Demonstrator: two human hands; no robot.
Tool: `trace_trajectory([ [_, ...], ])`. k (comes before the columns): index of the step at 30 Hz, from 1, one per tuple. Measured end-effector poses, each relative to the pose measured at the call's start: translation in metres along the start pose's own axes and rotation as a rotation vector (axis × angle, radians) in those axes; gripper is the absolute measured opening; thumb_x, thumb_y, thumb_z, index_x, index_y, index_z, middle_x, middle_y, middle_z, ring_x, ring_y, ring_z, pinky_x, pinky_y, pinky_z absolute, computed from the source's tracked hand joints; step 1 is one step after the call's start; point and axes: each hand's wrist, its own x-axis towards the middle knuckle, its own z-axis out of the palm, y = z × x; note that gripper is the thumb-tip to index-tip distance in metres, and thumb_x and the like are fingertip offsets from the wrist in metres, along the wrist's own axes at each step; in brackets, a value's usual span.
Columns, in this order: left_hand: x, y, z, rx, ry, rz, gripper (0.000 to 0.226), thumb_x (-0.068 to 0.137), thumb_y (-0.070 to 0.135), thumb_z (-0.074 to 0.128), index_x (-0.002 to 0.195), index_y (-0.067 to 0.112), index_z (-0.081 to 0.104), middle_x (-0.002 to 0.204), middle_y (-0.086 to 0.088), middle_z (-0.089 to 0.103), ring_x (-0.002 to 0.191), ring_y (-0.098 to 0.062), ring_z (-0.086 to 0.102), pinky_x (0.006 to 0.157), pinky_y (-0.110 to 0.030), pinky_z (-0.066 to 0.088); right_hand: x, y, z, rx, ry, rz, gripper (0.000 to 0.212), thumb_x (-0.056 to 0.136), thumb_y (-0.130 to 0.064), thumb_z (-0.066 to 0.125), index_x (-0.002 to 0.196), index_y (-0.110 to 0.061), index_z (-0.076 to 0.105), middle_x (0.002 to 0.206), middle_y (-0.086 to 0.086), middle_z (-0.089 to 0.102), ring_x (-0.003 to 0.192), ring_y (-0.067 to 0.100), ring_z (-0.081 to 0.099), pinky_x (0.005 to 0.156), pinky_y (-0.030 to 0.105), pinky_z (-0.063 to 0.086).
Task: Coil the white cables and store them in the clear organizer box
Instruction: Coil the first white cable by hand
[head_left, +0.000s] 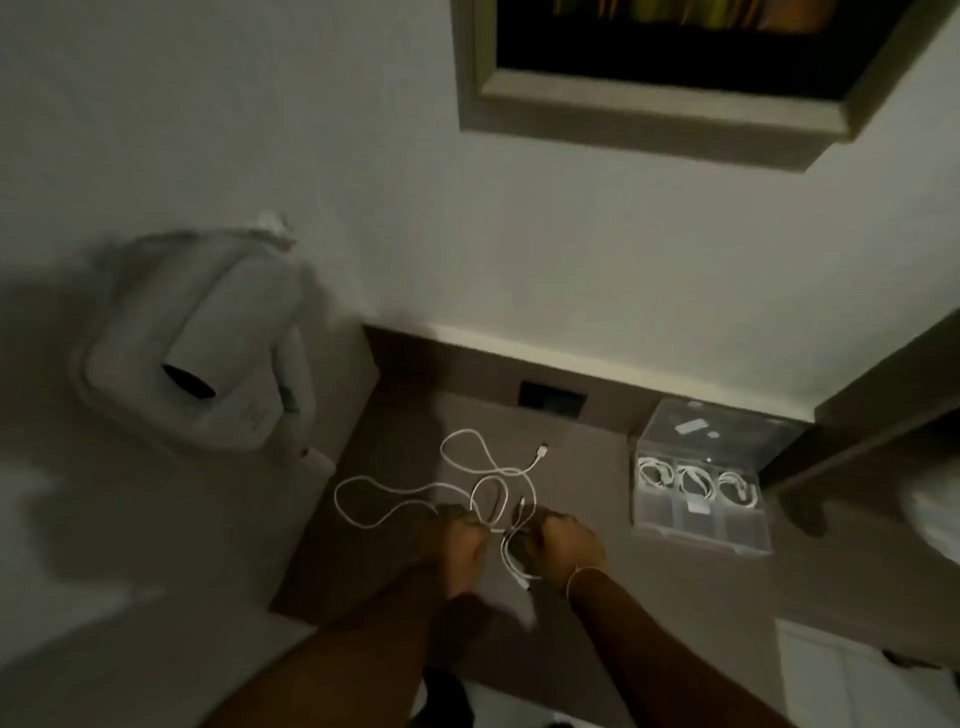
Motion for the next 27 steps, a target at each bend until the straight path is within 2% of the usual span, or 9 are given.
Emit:
trace_trajectory([
  [3,0.014,-0.014,0.016,0.095,-0.112,-0.069,0.029,0.104,0.021,0.050,0.123,0.010,0.069,0.135,-0.015,0.065,0.128,-0.037,0.061,0.107,-0.042,0.049,0.005,0.002,0.029,-0.057,-0.089,0.042,0.049,0.099,-0.060,0.056,0.135,-0.026,0.063,0.139,0.006,0.070,0.123,0.034,0.069,0.097,0.038,0.055],
  [6,0.022,-0.031,0.035,0.051,-0.213,-0.005,0.036,0.109,0.026,0.048,0.138,0.012,0.064,0.148,-0.012,0.060,0.139,-0.033,0.056,0.117,-0.041,0.042,-0.001,0.000,0.053,-0.076,-0.152,0.107,0.061,0.099,-0.067,0.054,0.148,-0.031,0.055,0.150,0.003,0.063,0.132,0.031,0.064,0.105,0.036,0.052],
  [8,0.029,-0.040,0.047,-0.001,-0.205,0.013,0.039,0.110,0.027,0.046,0.144,0.014,0.060,0.153,-0.010,0.058,0.141,-0.030,0.054,0.119,-0.040,0.039,0.001,-0.002,0.063,-0.046,-0.140,0.155,0.055,0.100,-0.065,0.054,0.146,-0.034,0.058,0.148,0.000,0.066,0.132,0.030,0.065,0.105,0.035,0.051],
  [14,0.046,-0.049,0.049,-0.134,-0.133,0.037,0.028,0.107,0.026,0.050,0.126,0.017,0.069,0.133,-0.010,0.069,0.121,-0.029,0.065,0.104,-0.042,0.052,0.003,-0.003,0.081,0.127,-0.064,0.263,0.038,0.105,-0.054,0.049,0.136,-0.035,0.062,0.130,0.002,0.074,0.118,0.030,0.070,0.096,0.034,0.054],
  [16,0.051,-0.046,0.046,-0.179,-0.111,-0.039,0.028,0.108,0.028,0.051,0.117,0.014,0.073,0.123,-0.012,0.074,0.114,-0.030,0.070,0.099,-0.042,0.056,0.003,-0.002,0.083,0.151,-0.046,0.253,0.040,0.104,-0.056,0.046,0.131,-0.031,0.060,0.123,0.008,0.076,0.111,0.035,0.072,0.088,0.037,0.053],
  [18,0.056,-0.036,0.042,-0.318,-0.139,-0.182,0.030,0.107,0.028,0.052,0.114,0.010,0.075,0.120,-0.014,0.075,0.115,-0.032,0.070,0.101,-0.041,0.055,0.007,-0.003,0.080,0.145,-0.029,0.233,0.029,0.100,-0.046,0.056,0.123,-0.029,0.051,0.108,0.011,0.077,0.098,0.039,0.073,0.080,0.040,0.056],
  [21,0.063,-0.018,0.033,-0.831,-0.312,-0.465,0.037,0.109,0.037,0.052,0.124,0.009,0.072,0.128,-0.016,0.071,0.124,-0.033,0.067,0.110,-0.041,0.051,0.005,-0.013,0.074,0.355,0.058,0.229,0.024,0.094,-0.049,0.064,0.104,-0.038,0.044,0.087,0.003,0.077,0.079,0.034,0.074,0.068,0.038,0.057],
  [24,0.064,-0.001,0.031,-1.171,-0.375,-0.508,0.028,0.111,0.028,0.053,0.091,0.017,0.069,0.093,-0.009,0.067,0.092,-0.026,0.067,0.086,-0.033,0.053,-0.001,-0.021,0.060,0.555,0.112,0.154,0.024,0.085,-0.054,0.064,0.099,-0.046,0.047,0.079,-0.004,0.077,0.073,0.015,0.076,0.067,0.038,0.065],
  [27,0.060,0.006,0.025,-1.165,-0.248,-0.359,0.042,0.111,0.016,0.054,0.069,0.018,0.058,0.069,-0.004,0.056,0.064,-0.014,0.054,0.061,-0.025,0.044,-0.004,-0.020,0.040,0.696,0.191,0.057,0.036,0.089,-0.025,0.080,0.103,-0.045,0.052,0.088,-0.008,0.079,0.075,0.005,0.078,0.065,0.024,0.064],
])
